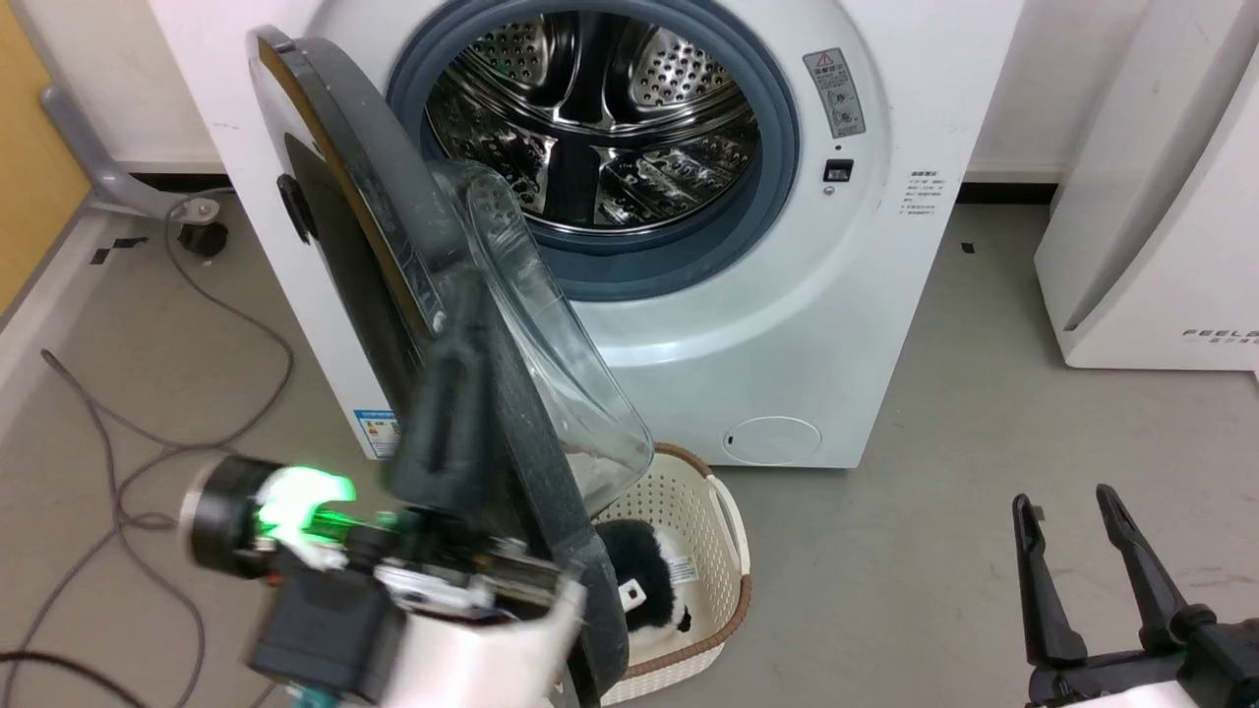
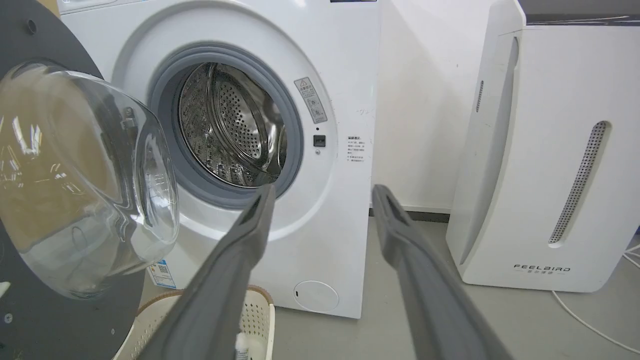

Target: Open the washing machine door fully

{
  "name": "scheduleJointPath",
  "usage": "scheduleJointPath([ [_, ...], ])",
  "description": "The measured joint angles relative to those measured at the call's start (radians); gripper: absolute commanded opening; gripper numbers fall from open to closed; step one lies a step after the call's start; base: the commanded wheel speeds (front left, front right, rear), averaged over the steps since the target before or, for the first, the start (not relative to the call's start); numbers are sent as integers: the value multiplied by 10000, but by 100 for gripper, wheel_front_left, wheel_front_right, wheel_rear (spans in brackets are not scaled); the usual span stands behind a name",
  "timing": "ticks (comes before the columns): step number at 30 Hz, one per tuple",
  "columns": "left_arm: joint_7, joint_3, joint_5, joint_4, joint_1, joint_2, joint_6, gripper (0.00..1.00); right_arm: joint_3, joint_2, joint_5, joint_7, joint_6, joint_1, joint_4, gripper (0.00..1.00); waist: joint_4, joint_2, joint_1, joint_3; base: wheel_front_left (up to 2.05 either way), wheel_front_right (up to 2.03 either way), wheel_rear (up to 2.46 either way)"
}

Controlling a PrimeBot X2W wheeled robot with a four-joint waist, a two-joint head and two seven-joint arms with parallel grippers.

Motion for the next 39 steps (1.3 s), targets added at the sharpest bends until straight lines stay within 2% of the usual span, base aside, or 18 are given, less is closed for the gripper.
scheduleJointPath([
  [11,0,-2422,173,-67,-41,-4,-533,0,65,10,23,0,0,92,36,100,52,0,0,-113,0,0,0],
  [21,0,-3697,263,819,865,155,-696,0,161,13,8,0,0,91,127,100,114,0,-1,-132,0,0,0],
  [32,0,-3781,207,2059,1297,385,-504,0,157,15,8,0,0,90,163,100,303,0,0,3,0,0,0],
  [39,0,-3321,54,2847,1351,453,-123,0,161,15,8,0,0,80,201,100,365,0,0,179,0,0,0],
])
